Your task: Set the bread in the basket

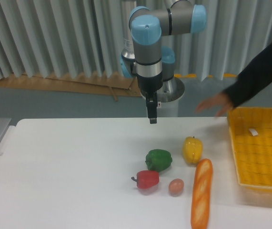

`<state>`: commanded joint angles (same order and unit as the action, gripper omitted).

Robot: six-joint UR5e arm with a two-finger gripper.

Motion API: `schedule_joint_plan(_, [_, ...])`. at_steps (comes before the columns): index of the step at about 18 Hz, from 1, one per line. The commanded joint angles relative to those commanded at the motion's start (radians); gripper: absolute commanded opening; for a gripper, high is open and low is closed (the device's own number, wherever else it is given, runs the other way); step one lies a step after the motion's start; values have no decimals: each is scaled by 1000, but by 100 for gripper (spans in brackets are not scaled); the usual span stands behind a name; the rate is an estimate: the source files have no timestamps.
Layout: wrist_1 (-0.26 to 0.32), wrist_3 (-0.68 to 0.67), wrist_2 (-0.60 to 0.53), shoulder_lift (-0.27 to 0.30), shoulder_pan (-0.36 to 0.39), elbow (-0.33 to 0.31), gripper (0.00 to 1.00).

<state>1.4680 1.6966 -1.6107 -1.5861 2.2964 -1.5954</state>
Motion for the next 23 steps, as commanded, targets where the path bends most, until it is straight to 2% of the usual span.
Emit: schedule_joint_plan(23, [2,-12,0,6,-8,-5,100])
